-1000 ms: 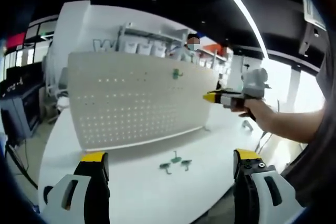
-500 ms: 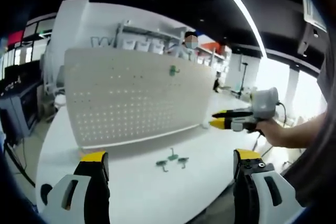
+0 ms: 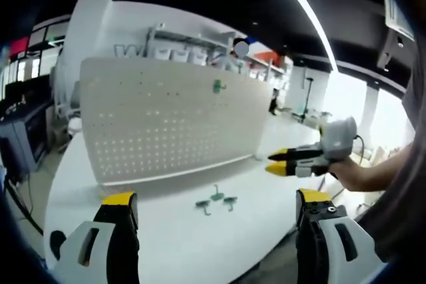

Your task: Insert the hook assembly into the mounting plate slot until the hook locks in place.

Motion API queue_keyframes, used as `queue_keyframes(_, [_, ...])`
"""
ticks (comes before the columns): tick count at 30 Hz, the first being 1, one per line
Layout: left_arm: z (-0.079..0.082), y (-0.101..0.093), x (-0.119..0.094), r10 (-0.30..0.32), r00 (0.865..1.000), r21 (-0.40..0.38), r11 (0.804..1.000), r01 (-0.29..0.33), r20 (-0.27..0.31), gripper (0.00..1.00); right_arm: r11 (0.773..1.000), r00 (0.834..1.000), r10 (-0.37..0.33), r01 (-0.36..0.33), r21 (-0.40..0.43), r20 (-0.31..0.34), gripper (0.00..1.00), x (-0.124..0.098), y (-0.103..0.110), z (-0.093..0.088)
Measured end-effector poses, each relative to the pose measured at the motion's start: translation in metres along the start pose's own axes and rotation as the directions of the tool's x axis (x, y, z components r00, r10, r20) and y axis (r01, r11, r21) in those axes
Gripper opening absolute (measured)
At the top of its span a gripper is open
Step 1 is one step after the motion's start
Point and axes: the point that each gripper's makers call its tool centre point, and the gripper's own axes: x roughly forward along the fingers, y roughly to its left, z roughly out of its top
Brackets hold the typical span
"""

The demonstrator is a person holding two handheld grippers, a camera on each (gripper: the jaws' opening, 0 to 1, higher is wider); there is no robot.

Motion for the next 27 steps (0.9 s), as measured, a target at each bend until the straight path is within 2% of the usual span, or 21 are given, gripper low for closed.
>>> queue_keyframes(8, [-0.002,0.000,0.001,-0.002,1.000,-0.003,1.000,0.002,-0.002,1.00,0.998,0.998,0.061,-0.061,0.000,-0.029,0.22,-0.003,0.029,-0.013])
queue_keyframes(16, [-0.010,-0.002,0.002,-0.012,1.000,-0.013,1.000,0.012,-0.018,1.00,0.995,0.993,0.096,-0.096,0.001,-0.063,0.22,-0.013,0.045,-0.027])
queue_keyframes(22, [-0.011,-0.002,0.003,-0.016,1.000,-0.017,1.000,0.016,-0.021,1.00,0.994,0.990,0.105,-0.105,0.010,-0.089,0.22,-0.021,0.047,-0.038])
queue_keyframes(27, [-0.016,-0.001,0.005,-0.019,0.999,-0.025,1.000,0.019,-0.032,1.00,0.993,0.987,0.118,-0.117,0.018,-0.110,0.22,-0.018,0.047,-0.045])
